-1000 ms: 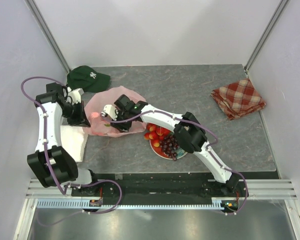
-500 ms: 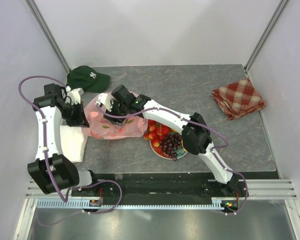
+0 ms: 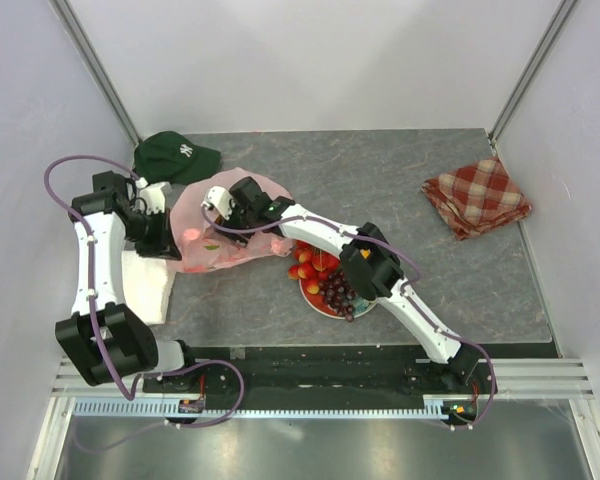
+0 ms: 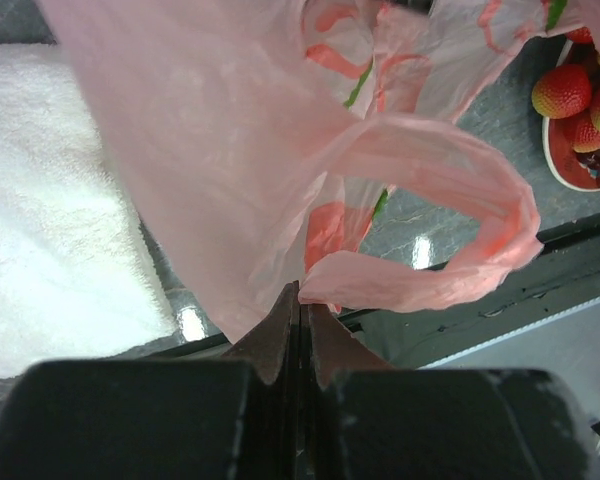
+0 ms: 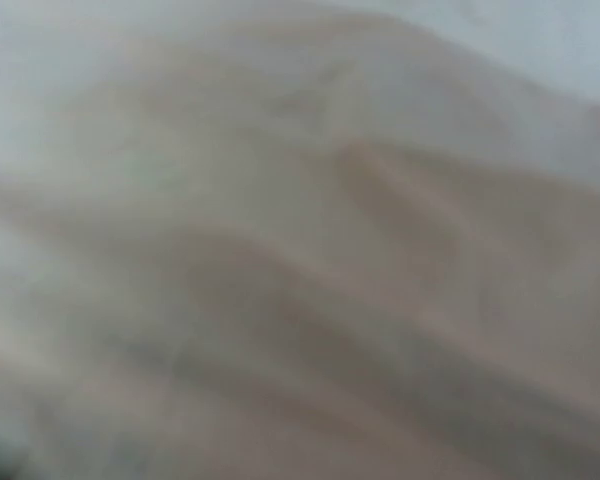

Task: Take the fake fruits out of the plastic bag
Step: Adjust the plastic bag at the center of the board, then take out the fake fruit from the plastic bag.

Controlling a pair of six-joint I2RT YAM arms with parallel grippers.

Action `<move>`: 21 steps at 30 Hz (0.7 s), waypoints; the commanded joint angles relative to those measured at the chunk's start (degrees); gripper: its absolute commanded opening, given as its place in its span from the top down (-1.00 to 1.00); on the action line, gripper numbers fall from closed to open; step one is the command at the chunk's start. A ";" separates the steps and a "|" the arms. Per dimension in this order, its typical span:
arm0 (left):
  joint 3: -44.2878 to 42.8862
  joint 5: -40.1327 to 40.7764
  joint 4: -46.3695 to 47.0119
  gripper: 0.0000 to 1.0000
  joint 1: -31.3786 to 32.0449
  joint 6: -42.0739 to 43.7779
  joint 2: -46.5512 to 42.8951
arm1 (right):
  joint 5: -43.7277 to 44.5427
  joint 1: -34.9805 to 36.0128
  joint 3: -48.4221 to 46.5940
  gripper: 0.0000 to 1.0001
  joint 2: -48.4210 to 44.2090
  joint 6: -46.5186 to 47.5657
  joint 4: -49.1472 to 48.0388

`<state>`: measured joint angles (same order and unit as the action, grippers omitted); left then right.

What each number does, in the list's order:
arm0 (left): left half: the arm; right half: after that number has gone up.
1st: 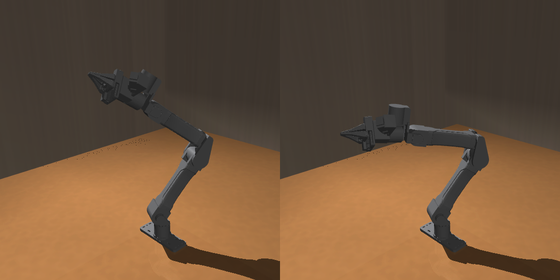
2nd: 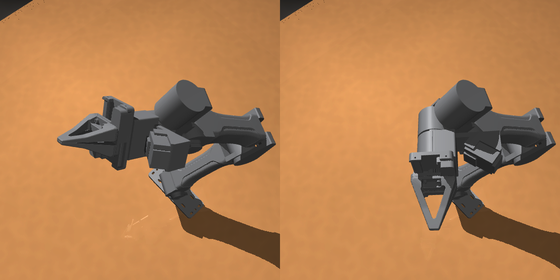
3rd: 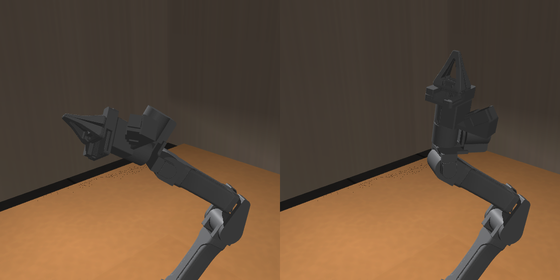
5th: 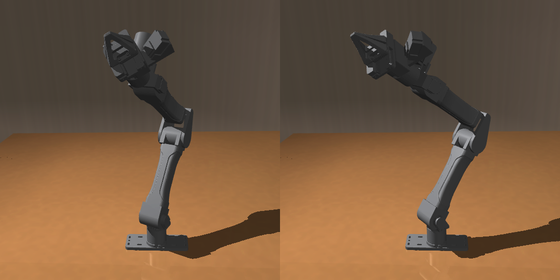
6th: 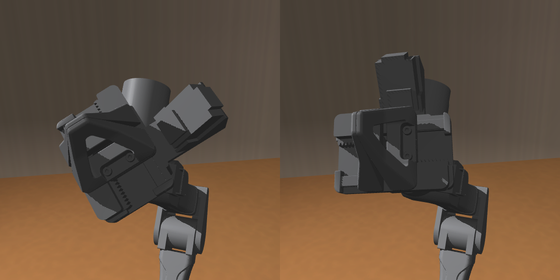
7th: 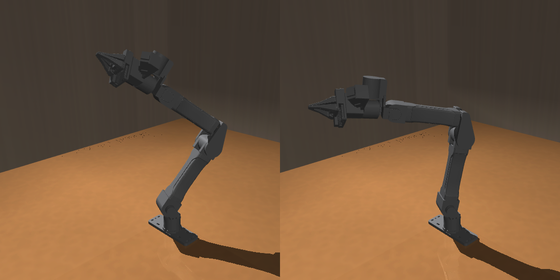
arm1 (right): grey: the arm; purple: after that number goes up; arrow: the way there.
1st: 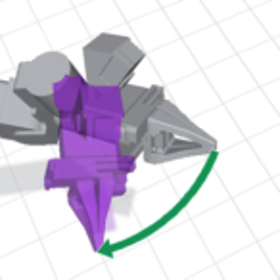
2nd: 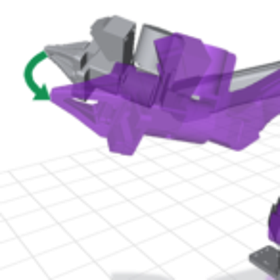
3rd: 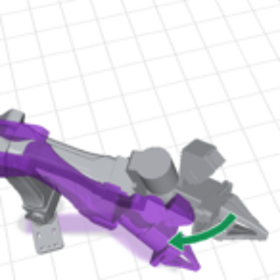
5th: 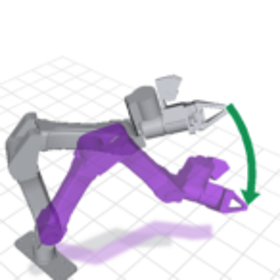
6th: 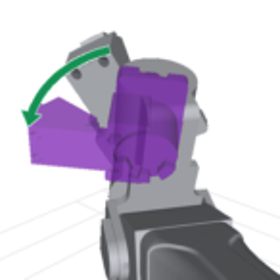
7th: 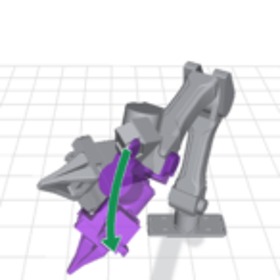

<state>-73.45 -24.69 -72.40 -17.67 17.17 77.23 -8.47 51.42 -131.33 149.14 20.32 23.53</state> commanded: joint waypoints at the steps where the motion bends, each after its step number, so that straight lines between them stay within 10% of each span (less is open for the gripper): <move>1: 0.85 -1.68 -0.81 0.97 -0.35 3.31 -0.07 | 1.70 -1.14 -2.80 -0.53 -2.09 -0.72 -7.44; 12: 0.15 -1.42 -1.60 0.97 -0.26 3.40 2.31 | -12.44 -1.67 -4.45 -0.79 3.25 -4.49 -18.26; 21: -0.99 -1.42 -2.22 0.97 -0.35 2.96 1.43 | -7.79 -1.23 -11.67 -0.74 8.89 -2.49 -15.36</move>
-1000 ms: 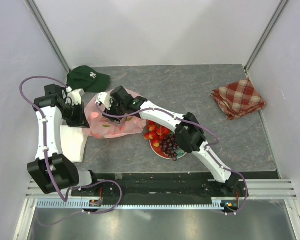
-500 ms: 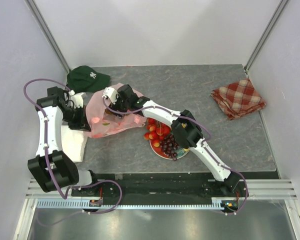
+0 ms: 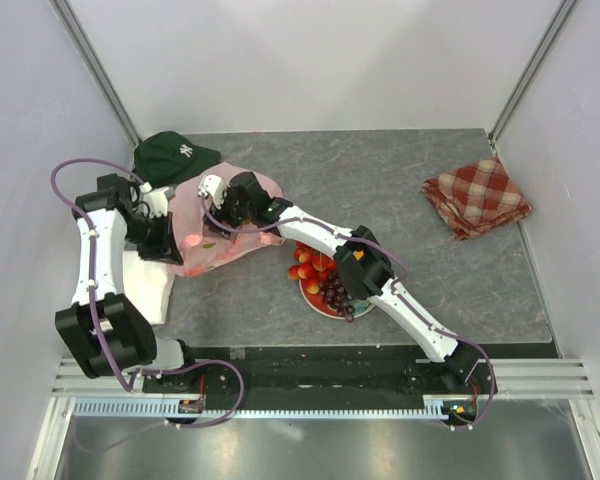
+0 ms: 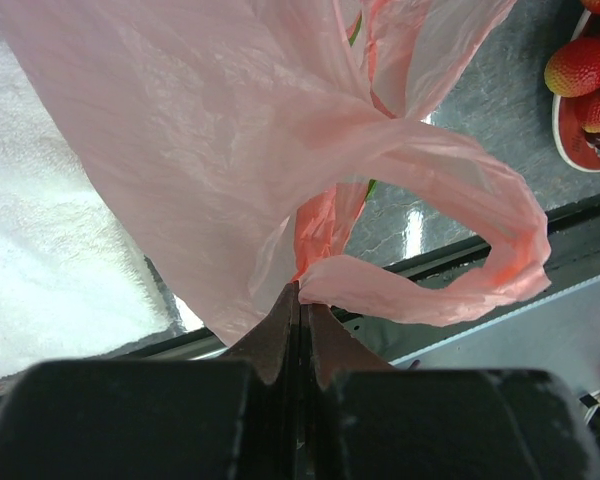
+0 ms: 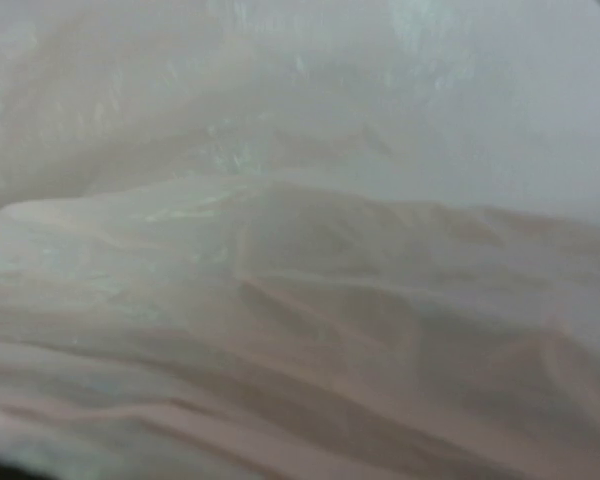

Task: Take the fake fruits out of the plastic bag
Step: Take out the fake fruit from the plastic bag.

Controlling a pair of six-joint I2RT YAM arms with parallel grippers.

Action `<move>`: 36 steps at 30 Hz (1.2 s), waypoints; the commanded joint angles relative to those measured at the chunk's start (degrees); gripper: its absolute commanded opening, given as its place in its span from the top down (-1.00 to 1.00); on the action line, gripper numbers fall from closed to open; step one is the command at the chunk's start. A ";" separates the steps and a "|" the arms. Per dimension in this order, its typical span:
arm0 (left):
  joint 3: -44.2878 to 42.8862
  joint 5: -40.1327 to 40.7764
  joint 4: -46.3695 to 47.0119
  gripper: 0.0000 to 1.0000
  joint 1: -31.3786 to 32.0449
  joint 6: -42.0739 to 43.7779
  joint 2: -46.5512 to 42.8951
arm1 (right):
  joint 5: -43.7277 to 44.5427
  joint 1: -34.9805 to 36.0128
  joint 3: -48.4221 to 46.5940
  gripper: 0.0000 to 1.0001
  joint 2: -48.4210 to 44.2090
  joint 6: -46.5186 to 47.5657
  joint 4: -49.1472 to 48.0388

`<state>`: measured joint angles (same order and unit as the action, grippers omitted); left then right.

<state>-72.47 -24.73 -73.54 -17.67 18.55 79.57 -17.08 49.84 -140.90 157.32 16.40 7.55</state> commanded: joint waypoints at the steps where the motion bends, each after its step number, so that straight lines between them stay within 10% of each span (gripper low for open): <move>1: -1.98 -1.37 -1.17 0.97 -0.35 1.58 -1.00 | 0.91 0.43 -1.84 -0.72 0.54 2.22 1.32; 13: -4.26 -2.16 -1.26 0.97 -0.35 1.41 -0.03 | 1.00 0.34 -1.66 -0.12 0.71 5.39 1.25; 23: -4.61 -1.81 -1.78 0.97 -0.26 1.14 -0.03 | -1.11 1.39 1.78 -0.73 0.09 8.11 -6.41; 36: -5.32 -0.85 -2.05 0.97 -0.35 0.53 -0.20 | -2.87 2.36 5.43 0.39 -2.79 13.30 -3.51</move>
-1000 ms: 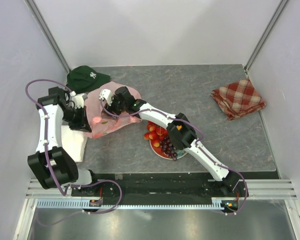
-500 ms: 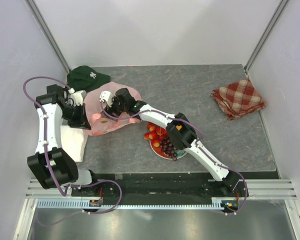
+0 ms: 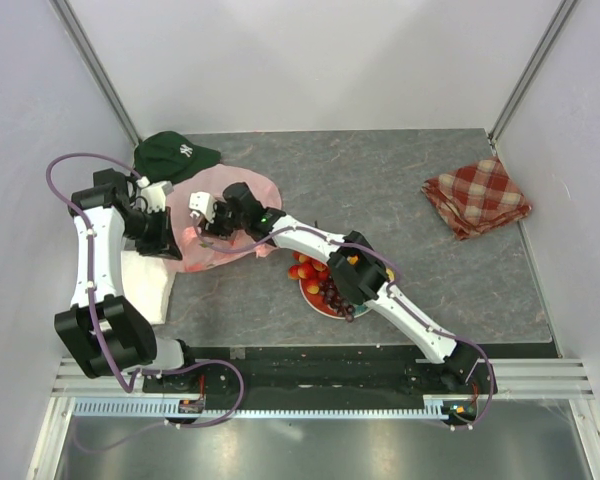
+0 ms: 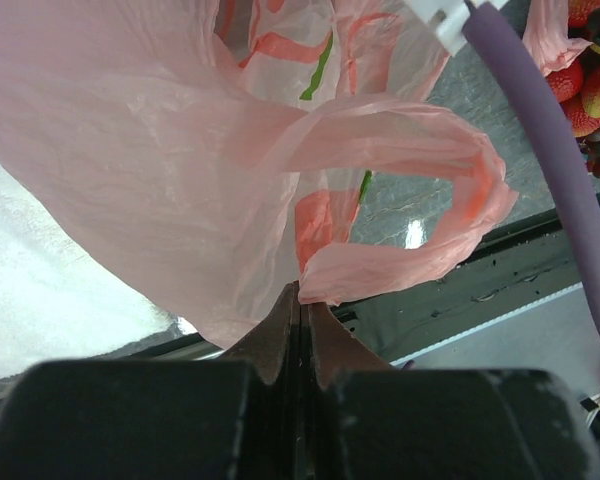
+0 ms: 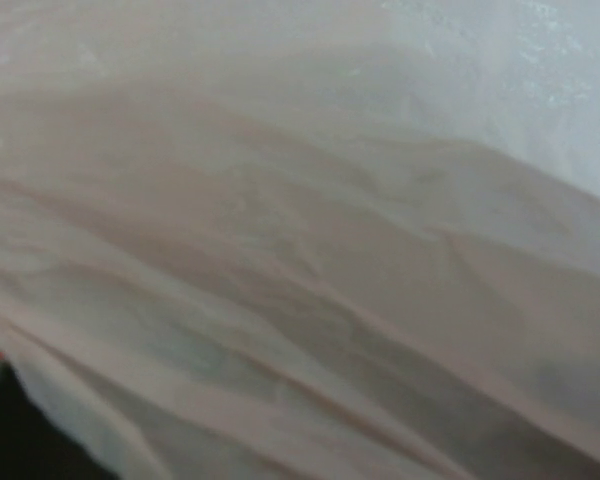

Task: Take the fake fruits out of the plastic bag
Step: Take out the fake fruit from the plastic bag, then place the fake fruit on the plate.

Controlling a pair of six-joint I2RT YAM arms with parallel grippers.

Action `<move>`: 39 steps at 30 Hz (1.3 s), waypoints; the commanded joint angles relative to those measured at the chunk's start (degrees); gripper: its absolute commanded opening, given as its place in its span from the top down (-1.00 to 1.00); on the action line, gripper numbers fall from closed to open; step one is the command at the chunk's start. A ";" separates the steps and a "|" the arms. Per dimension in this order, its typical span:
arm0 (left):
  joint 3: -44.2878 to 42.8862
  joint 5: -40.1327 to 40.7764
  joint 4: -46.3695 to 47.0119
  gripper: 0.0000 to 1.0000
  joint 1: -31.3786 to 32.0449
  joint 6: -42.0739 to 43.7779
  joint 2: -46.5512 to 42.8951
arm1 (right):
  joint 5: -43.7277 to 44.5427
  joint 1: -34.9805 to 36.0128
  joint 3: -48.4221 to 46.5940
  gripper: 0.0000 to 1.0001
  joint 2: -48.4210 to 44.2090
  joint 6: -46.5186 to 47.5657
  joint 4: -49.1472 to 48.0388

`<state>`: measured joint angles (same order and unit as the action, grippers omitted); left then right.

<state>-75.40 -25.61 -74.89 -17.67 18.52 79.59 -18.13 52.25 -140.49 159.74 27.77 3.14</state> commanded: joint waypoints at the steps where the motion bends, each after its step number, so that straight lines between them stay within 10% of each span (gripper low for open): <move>1: -2.39 -0.14 -0.43 0.97 -0.35 0.37 -0.23 | -1.82 -0.04 6.79 0.43 -6.71 2.55 0.91; 21: -3.18 -6.39 8.79 0.97 -0.35 -6.30 -0.14 | -12.54 -2.59 32.96 0.56 -46.26 -8.08 16.72; 39: -3.71 -8.85 12.93 0.97 -0.35 -10.61 1.27 | -4.28 -9.70 72.63 0.77 -86.78 20.29 37.28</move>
<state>-77.08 -32.86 -63.44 -17.67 9.39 80.27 -24.27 44.51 -71.22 77.10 39.40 35.03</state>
